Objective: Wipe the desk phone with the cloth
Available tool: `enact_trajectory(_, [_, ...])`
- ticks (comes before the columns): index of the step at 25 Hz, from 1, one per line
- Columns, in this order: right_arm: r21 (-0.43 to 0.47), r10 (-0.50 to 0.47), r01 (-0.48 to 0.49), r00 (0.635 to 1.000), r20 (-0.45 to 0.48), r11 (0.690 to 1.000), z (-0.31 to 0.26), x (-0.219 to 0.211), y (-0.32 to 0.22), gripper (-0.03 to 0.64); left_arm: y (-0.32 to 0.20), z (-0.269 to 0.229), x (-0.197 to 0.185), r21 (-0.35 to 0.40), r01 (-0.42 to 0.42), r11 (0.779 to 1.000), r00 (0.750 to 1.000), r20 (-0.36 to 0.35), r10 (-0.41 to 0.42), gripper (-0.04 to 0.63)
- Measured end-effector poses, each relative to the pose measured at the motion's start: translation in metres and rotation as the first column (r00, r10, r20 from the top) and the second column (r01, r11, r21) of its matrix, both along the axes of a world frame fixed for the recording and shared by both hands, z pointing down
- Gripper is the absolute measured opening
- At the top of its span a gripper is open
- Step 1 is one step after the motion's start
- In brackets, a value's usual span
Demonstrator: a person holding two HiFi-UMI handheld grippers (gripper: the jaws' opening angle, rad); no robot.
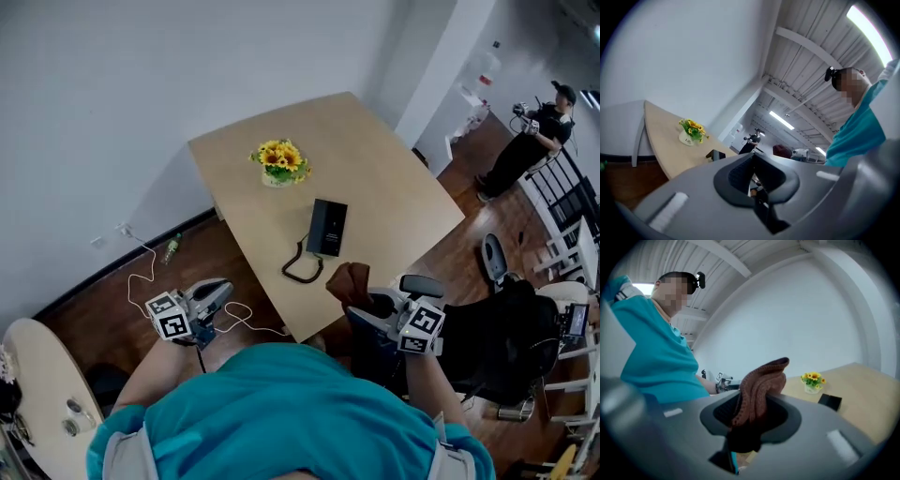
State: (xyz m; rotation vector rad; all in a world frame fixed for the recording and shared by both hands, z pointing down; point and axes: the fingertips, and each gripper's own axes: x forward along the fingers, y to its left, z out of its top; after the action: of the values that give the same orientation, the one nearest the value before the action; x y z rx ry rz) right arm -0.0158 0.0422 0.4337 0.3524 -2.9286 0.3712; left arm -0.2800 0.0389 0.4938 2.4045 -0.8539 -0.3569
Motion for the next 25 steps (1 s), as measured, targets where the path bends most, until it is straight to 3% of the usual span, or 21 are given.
enact_trajectory(3, [0.024, -0.029, 0.029, 0.999, -0.025, 0.999, -0.011, -0.016, 0.033, 0.118, 0.047, 0.000, -0.011, -0.016, 0.028, 0.999, 1.000, -0.010, -0.029, 0.005])
enact_trajectory(6, [0.044, -0.038, 0.039, 0.999, -0.024, 0.998, -0.021, -0.009, 0.055, 0.118, 0.078, -0.003, 0.002, -0.036, 0.060, 0.998, 0.997, -0.052, -0.062, 0.005])
enact_trajectory(11, [0.074, -0.006, 0.009, 0.999, -0.034, 0.997, -0.020, 0.038, 0.098, 0.118, 0.125, -0.018, 0.074, -0.011, 0.041, 0.999, 0.996, -0.076, -0.042, 0.005])
enact_trajectory(14, [0.056, 0.032, -0.030, 0.999, -0.029, 0.998, -0.007, 0.081, 0.128, 0.118, 0.147, -0.024, 0.131, -0.029, 0.077, 0.997, 0.991, -0.111, -0.079, 0.005])
enact_trajectory(19, [-0.041, 0.115, -0.113, 0.991, 0.068, 0.993, 0.009, 0.143, 0.176, 0.118, 0.192, -0.008, 0.225, -0.091, 0.111, 0.990, 0.992, -0.048, -0.115, 0.005])
enact_trajectory(25, [-0.087, 0.156, -0.146, 0.981, 0.115, 0.985, 0.020, 0.151, 0.221, 0.112, 0.222, -0.021, 0.238, -0.071, 0.179, 0.981, 0.984, -0.004, -0.180, 0.005])
